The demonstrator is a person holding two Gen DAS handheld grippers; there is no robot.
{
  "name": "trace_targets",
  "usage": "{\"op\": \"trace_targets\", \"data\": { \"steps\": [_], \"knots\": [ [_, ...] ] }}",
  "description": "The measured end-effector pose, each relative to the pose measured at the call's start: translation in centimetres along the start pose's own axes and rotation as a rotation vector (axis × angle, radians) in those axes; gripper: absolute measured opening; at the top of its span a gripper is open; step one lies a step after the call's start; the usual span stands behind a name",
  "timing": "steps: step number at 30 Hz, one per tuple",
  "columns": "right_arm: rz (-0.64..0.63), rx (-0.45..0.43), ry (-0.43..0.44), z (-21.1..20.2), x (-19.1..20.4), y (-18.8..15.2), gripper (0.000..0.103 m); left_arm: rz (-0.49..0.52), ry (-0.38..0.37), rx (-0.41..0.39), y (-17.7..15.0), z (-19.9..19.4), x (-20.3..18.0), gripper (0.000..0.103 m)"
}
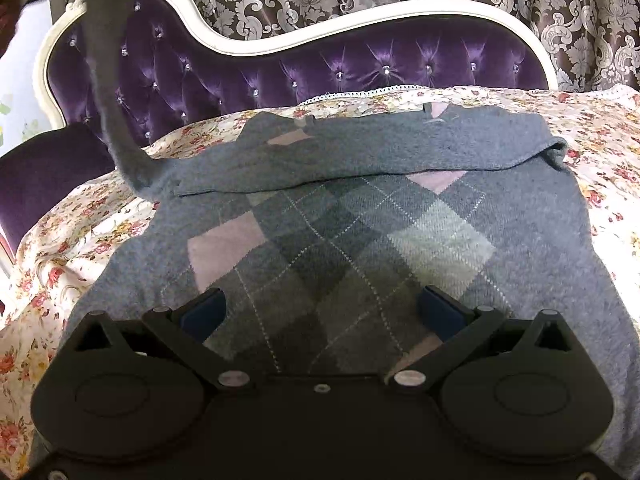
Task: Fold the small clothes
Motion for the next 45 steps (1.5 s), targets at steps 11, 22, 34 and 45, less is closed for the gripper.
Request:
{"op": "trace_targets", "data": {
  "steps": [11,22,34,45],
  "knots": [
    [0.017,-0.007,0.021,-0.1,-0.1,0.1,0.103,0.043,-0.238,0.155,-9.4,6.4,-16.7,0.007],
    [0.025,-0.009,0.028,0.0,-0.1,0.1,0.103,0.039,-0.331,0.385,-19.2,9.7,-21.4,0.038],
    [0.020,-0.006,0.025,0.0,0.0,0.1,0.103,0.125,-0.172,0.321,-20.4,6.1,-12.9,0.055],
    [0.012,-0.001,0.020,0.0,0.1,0.1,0.103,-0.013,0.217,0.431,-25.4,7.6,-0.3,0.055]
  ]
}}
Point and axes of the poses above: each gripper's, at about its wrist camera, not at the fingertips, and z roughly the way its jaws point, x to its left, y to its top, the point moved 10 cm from there along z, roughly the way its jaws point, and after that the axes turned 3 degrees about x, right-handed, at the moved point
